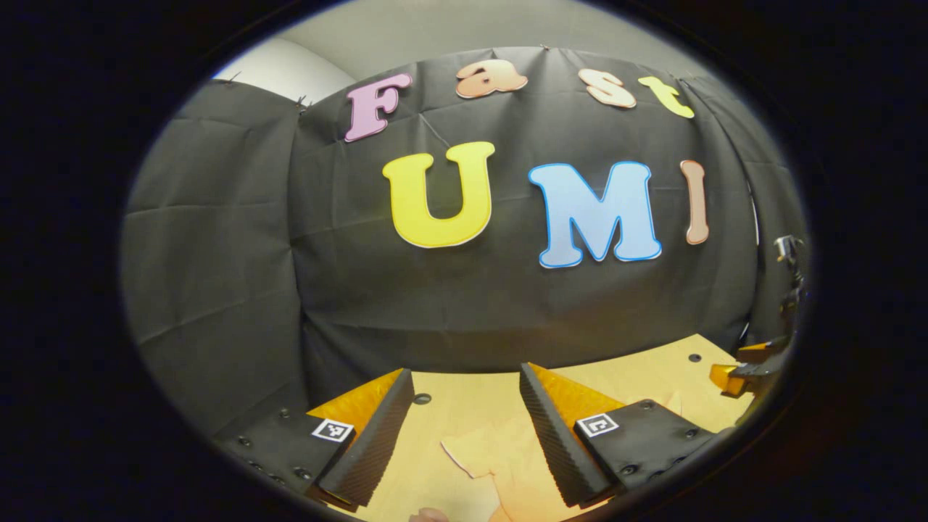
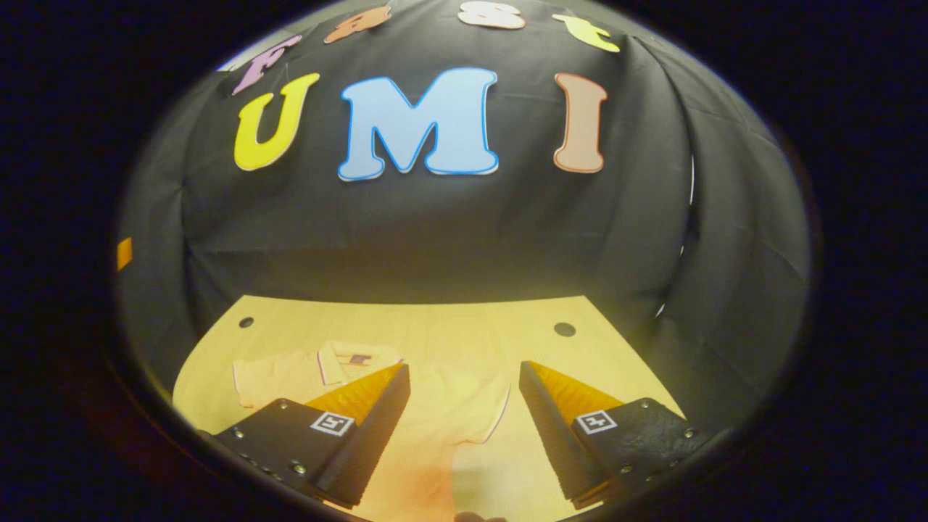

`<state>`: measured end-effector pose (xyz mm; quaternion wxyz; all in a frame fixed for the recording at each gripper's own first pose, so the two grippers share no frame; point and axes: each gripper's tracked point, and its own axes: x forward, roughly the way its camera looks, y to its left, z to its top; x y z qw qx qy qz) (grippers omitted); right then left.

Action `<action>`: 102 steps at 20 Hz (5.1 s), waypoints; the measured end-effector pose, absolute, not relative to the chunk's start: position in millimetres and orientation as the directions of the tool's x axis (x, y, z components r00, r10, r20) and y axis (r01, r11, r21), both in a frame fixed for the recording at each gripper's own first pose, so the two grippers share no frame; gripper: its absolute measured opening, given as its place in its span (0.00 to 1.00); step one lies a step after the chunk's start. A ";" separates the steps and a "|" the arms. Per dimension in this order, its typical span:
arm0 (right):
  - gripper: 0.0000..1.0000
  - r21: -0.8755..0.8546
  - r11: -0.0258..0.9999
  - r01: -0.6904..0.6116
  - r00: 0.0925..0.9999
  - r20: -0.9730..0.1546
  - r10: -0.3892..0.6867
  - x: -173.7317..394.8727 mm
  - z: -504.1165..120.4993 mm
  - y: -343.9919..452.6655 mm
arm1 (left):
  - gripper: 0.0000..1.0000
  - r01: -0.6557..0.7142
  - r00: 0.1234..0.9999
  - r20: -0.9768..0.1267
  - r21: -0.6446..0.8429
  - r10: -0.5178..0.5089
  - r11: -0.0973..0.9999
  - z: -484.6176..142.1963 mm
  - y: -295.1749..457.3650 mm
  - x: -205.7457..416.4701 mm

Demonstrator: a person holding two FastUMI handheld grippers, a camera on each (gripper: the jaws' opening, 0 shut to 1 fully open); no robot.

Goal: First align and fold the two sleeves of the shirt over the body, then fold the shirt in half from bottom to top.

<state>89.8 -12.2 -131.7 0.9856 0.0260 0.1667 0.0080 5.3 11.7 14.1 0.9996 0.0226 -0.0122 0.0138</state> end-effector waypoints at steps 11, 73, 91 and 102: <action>0.96 0.171 0.985 0.037 0.817 -0.573 0.069 153.3 -242.6 -11.8 | 0.96 -0.125 0.992 -0.018 0.056 0.126 0.991 4.7 41.9 2.8; 0.37 0.204 0.945 -0.254 0.696 -0.640 0.325 156.0 -254.4 137.0 | 0.97 -0.199 0.957 -0.220 -0.018 0.190 0.980 -67.3 60.8 24.3; 0.37 0.295 0.937 -0.190 0.862 -0.408 0.303 34.4 -105.3 74.4 | 0.98 -0.048 0.805 -0.593 -0.042 0.014 0.998 -305.7 6.7 158.9; 0.37 0.295 0.953 -0.071 0.881 -0.429 0.198 -4.0 -105.7 33.3 | 0.98 -0.067 0.740 -0.672 -0.034 0.027 0.997 -362.2 -3.6 174.8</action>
